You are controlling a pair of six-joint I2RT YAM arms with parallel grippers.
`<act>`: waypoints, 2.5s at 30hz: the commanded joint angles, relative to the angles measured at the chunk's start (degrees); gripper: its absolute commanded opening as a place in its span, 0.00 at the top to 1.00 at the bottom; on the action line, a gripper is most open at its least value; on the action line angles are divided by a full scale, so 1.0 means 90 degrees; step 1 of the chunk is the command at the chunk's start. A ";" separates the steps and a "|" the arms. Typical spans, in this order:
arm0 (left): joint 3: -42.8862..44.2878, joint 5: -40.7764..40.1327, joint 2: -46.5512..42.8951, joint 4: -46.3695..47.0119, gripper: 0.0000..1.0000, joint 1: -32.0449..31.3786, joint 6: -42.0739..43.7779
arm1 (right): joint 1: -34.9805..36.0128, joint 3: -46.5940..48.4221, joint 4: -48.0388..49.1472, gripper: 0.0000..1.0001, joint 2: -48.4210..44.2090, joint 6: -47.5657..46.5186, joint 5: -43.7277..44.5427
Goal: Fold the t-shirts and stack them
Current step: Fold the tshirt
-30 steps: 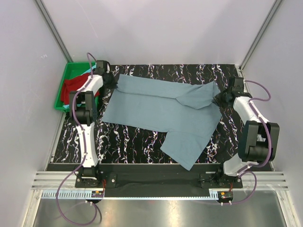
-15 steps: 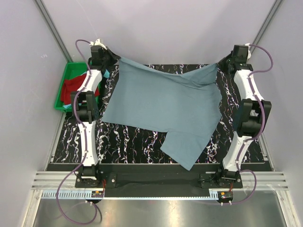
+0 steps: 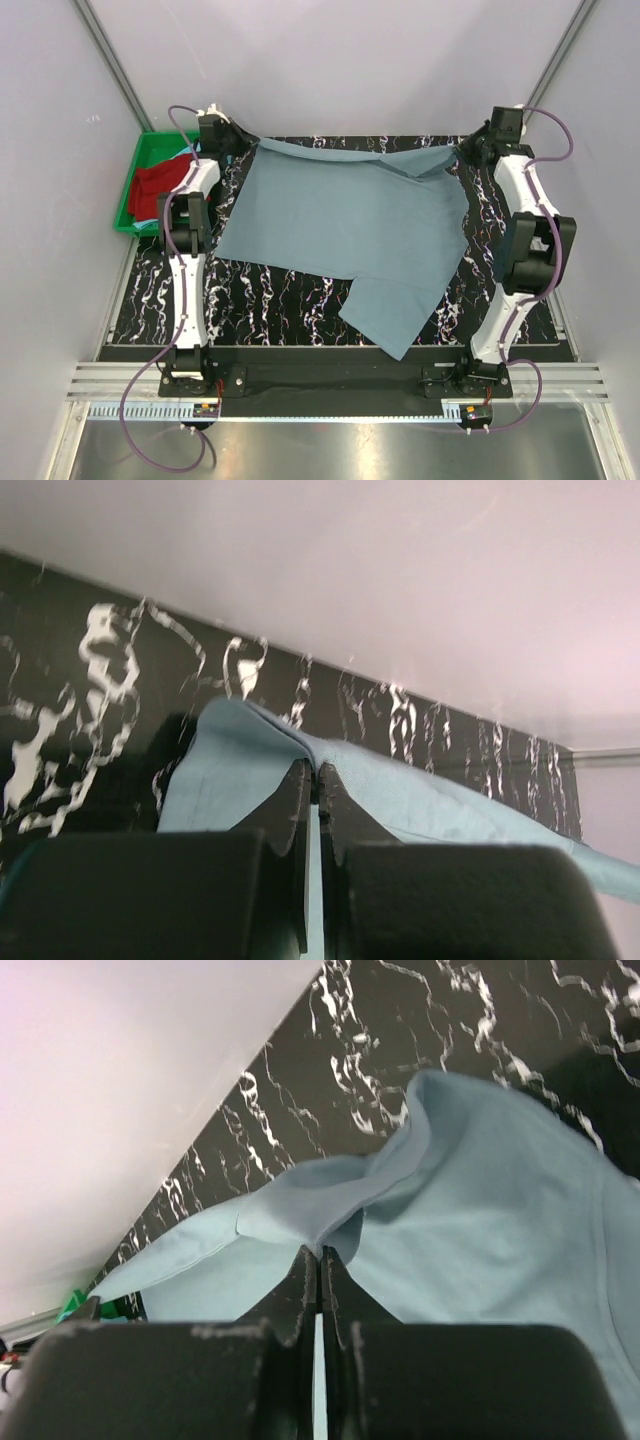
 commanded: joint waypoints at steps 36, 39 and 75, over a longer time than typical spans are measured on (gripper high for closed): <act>-0.1199 -0.0252 -0.1235 -0.2712 1.00 0.0327 0.1451 | -0.0050 -0.3505 0.0184 1.00 -0.2701 0.0165 -0.0198; -0.1160 -0.0272 -0.1157 -0.2741 1.00 0.0336 0.1461 | -0.0050 -0.3612 0.0184 1.00 -0.2643 0.0117 -0.0169; -0.0750 -0.0321 -0.0746 -0.2917 1.00 0.0356 0.1266 | 0.0048 -0.5516 0.0477 1.00 -0.3267 0.2527 -0.0091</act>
